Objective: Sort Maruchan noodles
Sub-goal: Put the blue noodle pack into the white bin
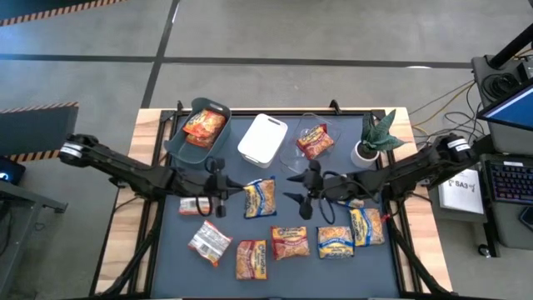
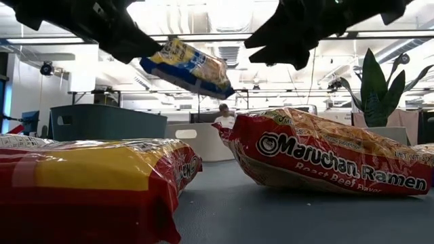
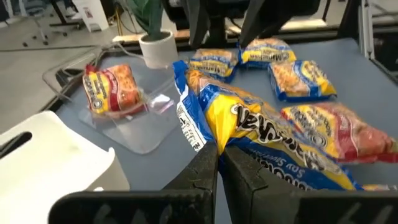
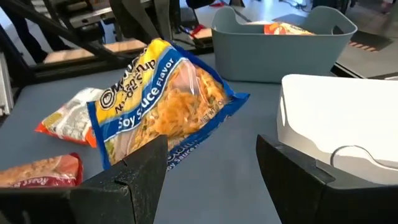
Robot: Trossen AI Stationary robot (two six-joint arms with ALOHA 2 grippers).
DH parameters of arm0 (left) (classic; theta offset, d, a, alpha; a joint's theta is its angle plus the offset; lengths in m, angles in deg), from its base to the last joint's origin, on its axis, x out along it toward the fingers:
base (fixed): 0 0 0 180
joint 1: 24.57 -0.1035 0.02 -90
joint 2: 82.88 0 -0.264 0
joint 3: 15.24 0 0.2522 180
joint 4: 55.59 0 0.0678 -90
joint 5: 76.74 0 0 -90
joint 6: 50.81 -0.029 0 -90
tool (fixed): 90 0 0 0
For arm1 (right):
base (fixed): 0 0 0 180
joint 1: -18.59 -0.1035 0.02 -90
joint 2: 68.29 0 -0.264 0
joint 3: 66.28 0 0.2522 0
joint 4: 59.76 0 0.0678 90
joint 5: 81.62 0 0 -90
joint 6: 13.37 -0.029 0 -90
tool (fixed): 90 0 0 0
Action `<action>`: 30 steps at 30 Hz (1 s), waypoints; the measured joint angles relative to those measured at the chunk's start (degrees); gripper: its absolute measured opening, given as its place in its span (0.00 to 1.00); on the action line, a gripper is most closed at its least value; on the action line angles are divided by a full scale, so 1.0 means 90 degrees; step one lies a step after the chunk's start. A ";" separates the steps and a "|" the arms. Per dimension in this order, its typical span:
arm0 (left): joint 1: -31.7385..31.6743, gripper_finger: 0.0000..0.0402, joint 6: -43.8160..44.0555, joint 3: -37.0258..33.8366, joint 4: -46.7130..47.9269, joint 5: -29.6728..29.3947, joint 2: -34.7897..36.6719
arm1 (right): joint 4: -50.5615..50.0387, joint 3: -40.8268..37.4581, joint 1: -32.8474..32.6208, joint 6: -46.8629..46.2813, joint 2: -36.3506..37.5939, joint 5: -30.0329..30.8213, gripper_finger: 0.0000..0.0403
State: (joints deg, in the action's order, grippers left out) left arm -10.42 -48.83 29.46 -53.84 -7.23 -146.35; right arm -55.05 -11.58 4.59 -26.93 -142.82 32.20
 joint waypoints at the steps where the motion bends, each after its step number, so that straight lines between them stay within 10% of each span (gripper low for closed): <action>1: 0.0000 0.00 -0.0010 0.0000 -0.0032 -0.0001 0.0022 | 0.0103 -0.0093 0.0000 0.0005 0.0033 0.0001 0.58; 19: -0.0180 0.00 -0.1684 0.0428 -0.0316 -0.1490 0.0194 | 0.1021 -0.0451 0.0000 0.0648 0.0043 -0.0031 0.58; 30: -0.1778 0.00 -0.3393 0.1294 0.0131 -0.1742 -0.0420 | 0.1703 -0.0449 0.0000 0.1542 0.0056 -0.0052 0.58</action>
State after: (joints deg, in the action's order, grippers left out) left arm -26.42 -79.36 41.10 -52.66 -22.90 -150.13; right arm -39.72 -15.62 4.59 -13.06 -142.31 31.73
